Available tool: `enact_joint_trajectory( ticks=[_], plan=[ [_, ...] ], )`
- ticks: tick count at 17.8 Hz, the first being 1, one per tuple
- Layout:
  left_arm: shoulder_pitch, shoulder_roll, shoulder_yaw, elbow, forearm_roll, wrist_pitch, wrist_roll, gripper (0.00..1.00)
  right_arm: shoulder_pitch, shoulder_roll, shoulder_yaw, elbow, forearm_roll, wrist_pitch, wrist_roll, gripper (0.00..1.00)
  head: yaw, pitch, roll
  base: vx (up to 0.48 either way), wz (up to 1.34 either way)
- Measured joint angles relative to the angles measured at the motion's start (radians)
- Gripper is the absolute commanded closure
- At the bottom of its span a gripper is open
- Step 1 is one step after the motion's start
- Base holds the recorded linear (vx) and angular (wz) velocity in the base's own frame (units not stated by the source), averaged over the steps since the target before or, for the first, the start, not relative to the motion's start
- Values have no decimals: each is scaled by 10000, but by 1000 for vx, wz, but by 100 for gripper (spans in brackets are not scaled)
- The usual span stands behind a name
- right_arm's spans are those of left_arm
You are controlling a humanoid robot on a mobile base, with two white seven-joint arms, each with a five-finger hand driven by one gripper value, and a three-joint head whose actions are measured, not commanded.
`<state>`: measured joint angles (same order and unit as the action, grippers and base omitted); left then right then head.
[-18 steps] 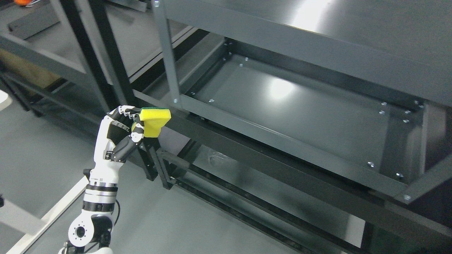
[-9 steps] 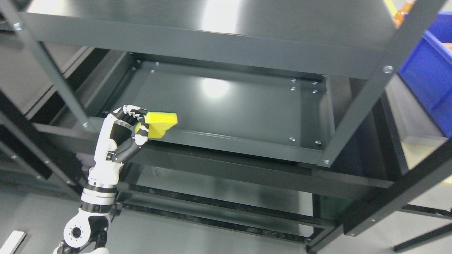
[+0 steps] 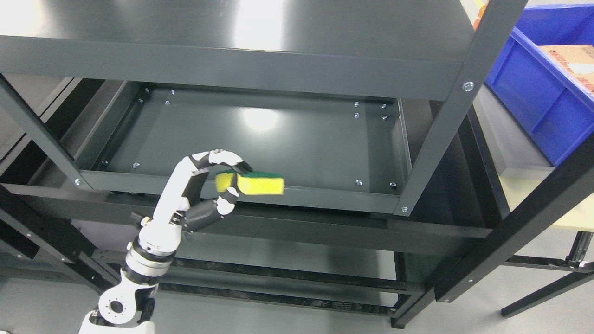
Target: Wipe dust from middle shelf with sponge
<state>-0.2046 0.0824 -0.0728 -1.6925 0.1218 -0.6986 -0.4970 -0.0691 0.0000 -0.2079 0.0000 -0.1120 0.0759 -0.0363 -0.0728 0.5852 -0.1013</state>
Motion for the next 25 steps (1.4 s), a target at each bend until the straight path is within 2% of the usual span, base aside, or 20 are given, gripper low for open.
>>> enact_joint_trajectory(
  ticks=[2,8,12,17,21,25],
  plan=[
    [-340,42,-350,-43,-572,-553,-454,100,1,0,-1,0,0,0,0,0,0,-1,0,-6,37],
    [-1827,-199,-1079,-141,-1765,-857,-859,100,1,0,-1,0,0,0,0,0,0,-1,0,-3,9],
    [-3068,-405,-1579,-181,-2184,-871,-806,100,1,0,-1,0,0,0,0,0,0,0,0,0,0],
    [-3788,-566,-2182,-212,-2402,-876,-262,100,0,0,-1,0,0,0,0,0,0,0,0,0,0],
    [-4014,-645,-2068,-229,-2461,-879,-161,100,1,0,0,0,0,0,0,0,0,0,0,0,0],
    [-4026,-550,-1314,-241,-2174,-901,-124,100,2,0,0,0,0,0,0,0,0,0,0,0,0]
  ],
)
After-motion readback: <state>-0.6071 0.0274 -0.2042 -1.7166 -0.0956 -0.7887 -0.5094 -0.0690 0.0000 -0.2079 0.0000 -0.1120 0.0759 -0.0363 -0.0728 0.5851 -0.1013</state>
